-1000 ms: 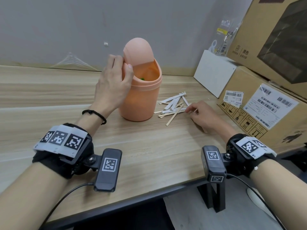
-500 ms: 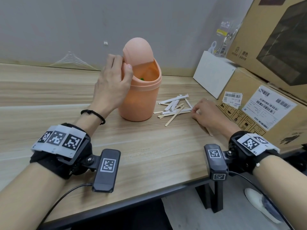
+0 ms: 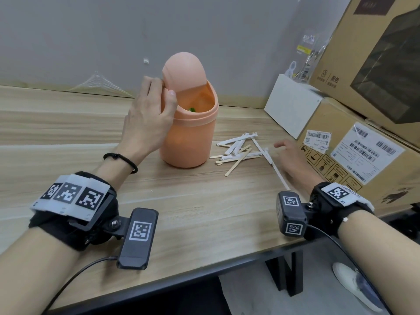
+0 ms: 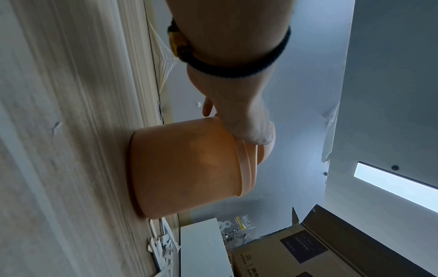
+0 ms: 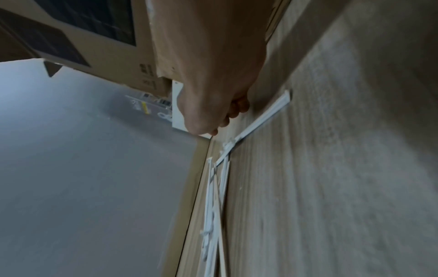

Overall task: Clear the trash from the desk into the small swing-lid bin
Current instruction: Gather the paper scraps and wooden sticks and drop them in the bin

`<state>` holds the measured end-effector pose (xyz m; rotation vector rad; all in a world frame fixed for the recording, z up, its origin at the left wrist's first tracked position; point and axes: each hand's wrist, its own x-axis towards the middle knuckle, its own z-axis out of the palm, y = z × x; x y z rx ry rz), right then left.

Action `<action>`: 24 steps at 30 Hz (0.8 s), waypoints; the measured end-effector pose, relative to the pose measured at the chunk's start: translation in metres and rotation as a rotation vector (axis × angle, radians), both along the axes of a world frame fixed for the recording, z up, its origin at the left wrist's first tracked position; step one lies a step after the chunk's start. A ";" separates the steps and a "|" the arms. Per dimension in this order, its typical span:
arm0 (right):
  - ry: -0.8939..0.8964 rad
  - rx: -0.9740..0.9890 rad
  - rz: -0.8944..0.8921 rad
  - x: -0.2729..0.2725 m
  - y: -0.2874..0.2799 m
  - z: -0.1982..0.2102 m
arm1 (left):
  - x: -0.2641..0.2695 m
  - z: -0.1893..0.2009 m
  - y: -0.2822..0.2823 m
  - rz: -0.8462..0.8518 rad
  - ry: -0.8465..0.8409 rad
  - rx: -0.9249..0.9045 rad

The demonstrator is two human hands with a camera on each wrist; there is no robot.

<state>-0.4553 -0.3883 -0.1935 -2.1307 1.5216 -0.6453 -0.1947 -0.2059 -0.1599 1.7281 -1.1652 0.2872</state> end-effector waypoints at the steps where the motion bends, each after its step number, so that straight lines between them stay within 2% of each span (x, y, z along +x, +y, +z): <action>1: 0.046 0.018 0.014 0.000 -0.001 0.000 | 0.000 0.000 0.000 -0.003 0.000 0.002; 3: 0.168 0.040 0.060 0.003 -0.003 0.000 | -0.002 0.001 -0.002 -0.007 -0.009 0.014; 7: 0.256 0.159 0.011 0.012 -0.007 0.000 | -0.005 0.002 -0.005 -0.011 -0.020 0.034; 16: 0.434 0.109 0.038 0.015 -0.016 -0.007 | -0.007 0.003 -0.006 0.000 -0.010 0.029; 21: 0.349 0.118 -0.033 0.019 -0.016 -0.001 | -0.005 0.001 -0.006 -0.011 -0.021 0.031; 24: 0.019 0.121 -0.062 0.017 -0.022 0.005 | -0.005 0.001 -0.006 -0.010 -0.013 0.021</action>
